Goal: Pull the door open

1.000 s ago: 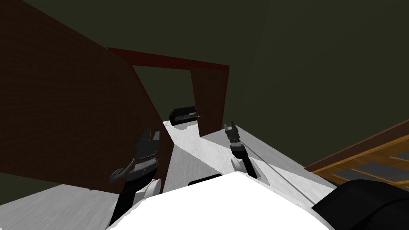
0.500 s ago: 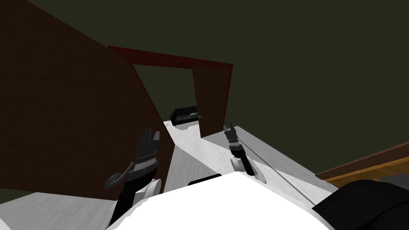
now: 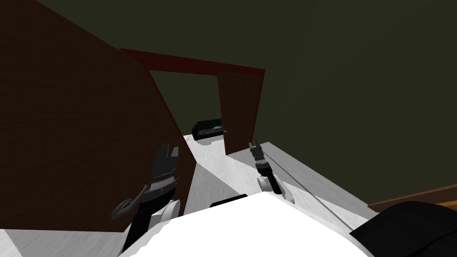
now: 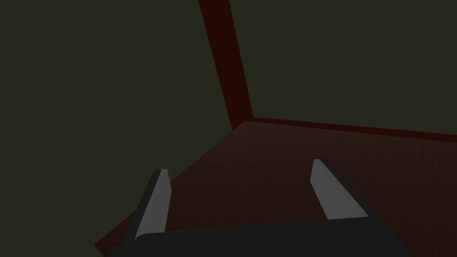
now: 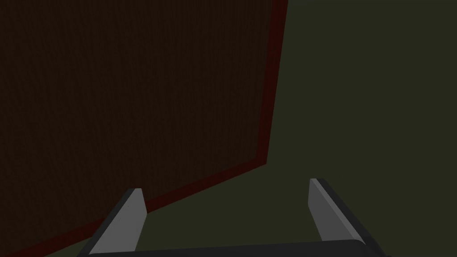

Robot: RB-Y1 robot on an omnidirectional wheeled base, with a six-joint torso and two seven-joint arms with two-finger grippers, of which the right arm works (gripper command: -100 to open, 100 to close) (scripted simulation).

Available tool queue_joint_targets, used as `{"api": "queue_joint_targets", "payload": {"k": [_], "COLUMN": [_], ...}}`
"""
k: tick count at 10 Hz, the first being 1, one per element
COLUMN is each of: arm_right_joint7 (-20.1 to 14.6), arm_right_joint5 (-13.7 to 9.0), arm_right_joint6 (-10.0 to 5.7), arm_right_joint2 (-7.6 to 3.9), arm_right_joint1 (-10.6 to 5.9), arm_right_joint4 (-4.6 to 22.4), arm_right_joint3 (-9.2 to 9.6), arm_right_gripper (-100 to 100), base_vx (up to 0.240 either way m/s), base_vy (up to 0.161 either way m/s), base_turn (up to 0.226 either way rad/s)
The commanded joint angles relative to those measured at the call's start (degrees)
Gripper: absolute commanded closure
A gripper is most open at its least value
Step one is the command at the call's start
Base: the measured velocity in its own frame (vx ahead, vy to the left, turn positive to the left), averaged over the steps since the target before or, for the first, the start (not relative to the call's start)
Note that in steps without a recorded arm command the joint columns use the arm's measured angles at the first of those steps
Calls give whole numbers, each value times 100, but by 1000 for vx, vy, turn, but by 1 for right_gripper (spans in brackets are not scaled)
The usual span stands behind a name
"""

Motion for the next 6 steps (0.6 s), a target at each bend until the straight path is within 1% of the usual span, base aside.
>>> {"api": "queue_joint_targets", "payload": {"k": [1,6], "arm_right_joint7": [-3,-19], "arm_right_joint5": [-16,-72], "arm_right_joint6": [-46,-157], "arm_right_joint2": [-34,-142], "arm_right_joint1": [-78,-335], "arm_right_joint4": [234,961], "arm_right_joint3": [-11,-57], "arm_right_gripper": [-100,-100], "base_vx": [107,105], "base_vy": [11,19], "base_turn": [51,54]}}
